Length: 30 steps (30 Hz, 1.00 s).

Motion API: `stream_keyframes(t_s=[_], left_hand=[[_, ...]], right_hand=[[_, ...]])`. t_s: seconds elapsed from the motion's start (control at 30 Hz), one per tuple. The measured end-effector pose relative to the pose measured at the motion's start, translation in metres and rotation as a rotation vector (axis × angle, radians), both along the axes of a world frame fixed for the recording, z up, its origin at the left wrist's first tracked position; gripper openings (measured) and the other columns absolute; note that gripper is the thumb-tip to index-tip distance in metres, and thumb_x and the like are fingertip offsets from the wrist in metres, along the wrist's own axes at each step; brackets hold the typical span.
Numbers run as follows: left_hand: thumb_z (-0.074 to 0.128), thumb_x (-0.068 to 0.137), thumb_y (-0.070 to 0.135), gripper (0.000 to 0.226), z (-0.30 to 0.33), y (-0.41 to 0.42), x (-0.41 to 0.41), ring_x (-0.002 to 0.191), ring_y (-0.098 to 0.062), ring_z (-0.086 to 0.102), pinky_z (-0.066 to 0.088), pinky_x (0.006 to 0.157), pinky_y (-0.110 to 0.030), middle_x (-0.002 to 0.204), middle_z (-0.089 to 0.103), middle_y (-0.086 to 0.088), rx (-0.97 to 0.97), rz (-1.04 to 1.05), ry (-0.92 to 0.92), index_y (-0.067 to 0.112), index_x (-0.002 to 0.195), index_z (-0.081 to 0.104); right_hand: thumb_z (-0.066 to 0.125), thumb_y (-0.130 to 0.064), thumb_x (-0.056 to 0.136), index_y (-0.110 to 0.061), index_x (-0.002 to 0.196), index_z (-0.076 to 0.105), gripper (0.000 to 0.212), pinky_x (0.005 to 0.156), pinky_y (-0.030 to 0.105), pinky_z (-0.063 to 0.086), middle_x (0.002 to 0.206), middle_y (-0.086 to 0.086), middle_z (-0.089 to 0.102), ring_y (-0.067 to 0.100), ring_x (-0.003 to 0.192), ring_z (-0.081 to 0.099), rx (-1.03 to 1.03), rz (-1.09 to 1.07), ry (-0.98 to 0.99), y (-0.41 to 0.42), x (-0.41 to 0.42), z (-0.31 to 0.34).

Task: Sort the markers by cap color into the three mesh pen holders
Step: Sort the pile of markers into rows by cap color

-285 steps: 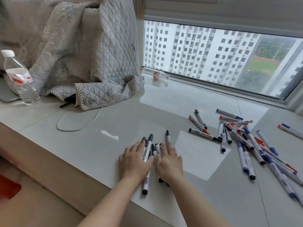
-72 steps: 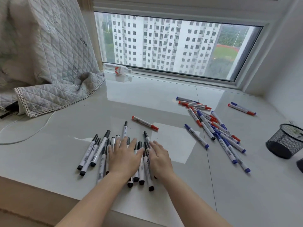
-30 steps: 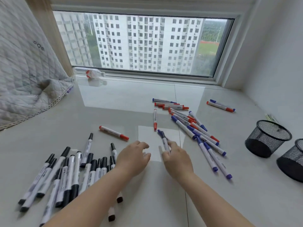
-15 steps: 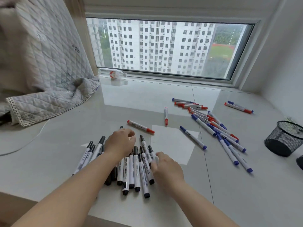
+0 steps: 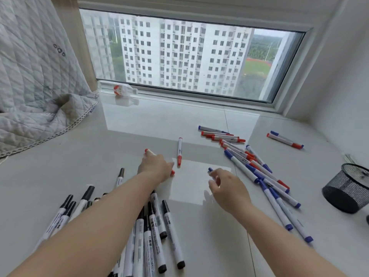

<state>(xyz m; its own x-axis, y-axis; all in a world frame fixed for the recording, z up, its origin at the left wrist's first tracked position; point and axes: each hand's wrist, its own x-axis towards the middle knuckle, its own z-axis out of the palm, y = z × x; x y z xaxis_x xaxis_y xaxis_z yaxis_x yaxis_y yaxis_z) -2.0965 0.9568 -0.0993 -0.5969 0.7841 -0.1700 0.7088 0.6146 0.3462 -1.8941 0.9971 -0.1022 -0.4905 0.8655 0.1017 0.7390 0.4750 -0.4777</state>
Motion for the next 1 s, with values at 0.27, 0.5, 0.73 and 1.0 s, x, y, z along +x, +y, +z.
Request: stream_keyframes(t_s=[0.27,0.5,0.73,1.0], left_hand=[[0.048,0.078,0.067,0.085,-0.03,0.077,-0.004,0.121,-0.028,0.034,0.034,0.093,-0.039,0.131,0.039,-0.01,0.055,0.149,0.147,0.015,0.143,0.026],[0.041,0.094,0.039,0.047,-0.04,0.123,-0.007,0.12,-0.031,0.04,0.037,0.095,-0.039,0.132,0.038,-0.014,0.14,0.07,0.209,0.008,0.129,0.034],[0.034,0.094,0.017,0.013,-0.033,0.135,-0.009,0.084,-0.032,0.052,0.035,0.068,-0.033,0.109,0.06,-0.015,0.168,-0.039,0.251,0.011,0.104,0.04],[0.039,0.096,0.032,0.02,-0.016,0.17,0.016,0.073,-0.029,0.047,0.036,0.062,-0.032,0.082,0.055,-0.006,0.363,-0.185,0.223,0.018,0.081,0.041]], right_hand=[[0.049,-0.019,0.09,-0.019,0.101,0.065,0.019,0.072,0.028,0.047,0.098,0.001,0.064,0.014,0.085,0.054,0.192,-0.078,0.032,0.103,0.036,-0.002],[0.051,-0.031,0.092,-0.021,0.113,0.061,0.026,0.084,0.03,0.047,0.114,0.0,0.057,0.016,0.101,0.05,0.174,-0.024,-0.157,0.175,0.033,0.002],[0.055,-0.05,0.085,-0.023,0.131,0.043,0.055,0.098,0.035,0.04,0.131,0.002,0.046,0.02,0.118,0.04,0.145,0.078,-0.383,0.193,0.028,-0.008],[0.045,-0.047,0.089,-0.016,0.124,0.049,0.047,0.088,0.034,0.042,0.123,0.005,0.047,0.021,0.109,0.046,0.174,0.172,-0.496,0.204,0.014,-0.006]])
